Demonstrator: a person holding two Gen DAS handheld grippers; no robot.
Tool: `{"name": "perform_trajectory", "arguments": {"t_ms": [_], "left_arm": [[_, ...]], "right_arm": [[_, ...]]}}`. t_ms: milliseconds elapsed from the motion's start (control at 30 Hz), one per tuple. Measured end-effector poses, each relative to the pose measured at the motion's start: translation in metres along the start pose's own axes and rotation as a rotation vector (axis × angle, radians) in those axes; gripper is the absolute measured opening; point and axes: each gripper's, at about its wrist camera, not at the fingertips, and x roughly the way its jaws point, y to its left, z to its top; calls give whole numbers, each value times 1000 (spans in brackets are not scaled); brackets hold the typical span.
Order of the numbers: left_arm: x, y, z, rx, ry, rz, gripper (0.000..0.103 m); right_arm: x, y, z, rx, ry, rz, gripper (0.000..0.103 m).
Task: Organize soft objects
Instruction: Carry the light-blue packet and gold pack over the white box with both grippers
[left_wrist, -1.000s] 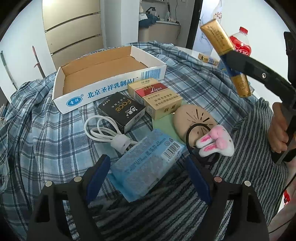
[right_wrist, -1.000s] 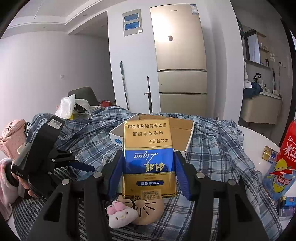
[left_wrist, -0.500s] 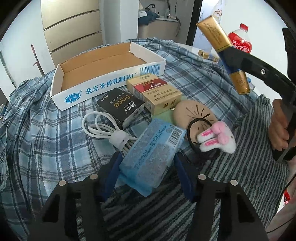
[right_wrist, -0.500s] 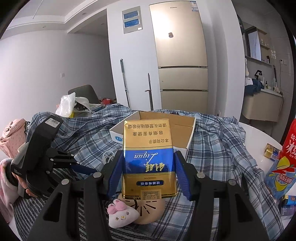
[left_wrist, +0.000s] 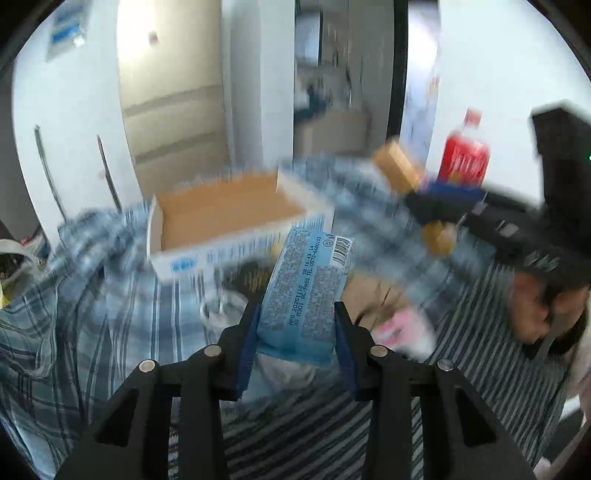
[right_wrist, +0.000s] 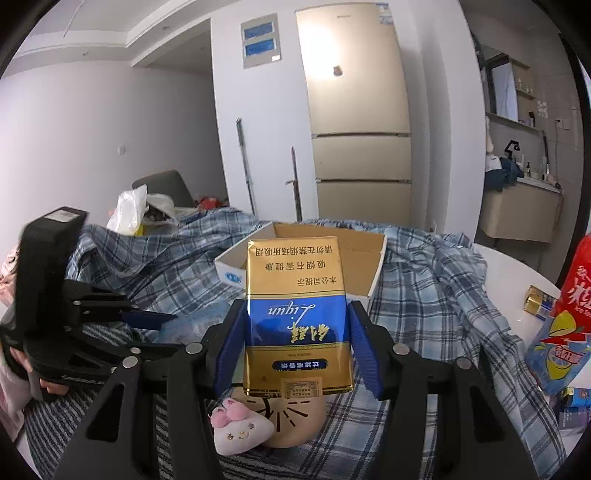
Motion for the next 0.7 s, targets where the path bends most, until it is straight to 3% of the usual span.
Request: {"name": "perform_trajectory", "arguments": {"t_ms": [33,133,200,533,700], "left_arm": [[-8,0,0,-11,-53,-12,41],[-28,-1,-1,-12,-196,45,41],[-36,-2,-3,-11,-254,66,41],[-65,-11,-11,26,-411,139,41],[-80,-13,-4,14,-476,201,41]], "right_arm": [[-3,0,0,3,-17,-8,54],[-11,-1,0,8,-62,-35,54],[-15,-2,0,13,-83,-44,54],[-22,3,-1,-8,-128,-68,54],[-30,7,4,-21,-170,-121,54]]}}
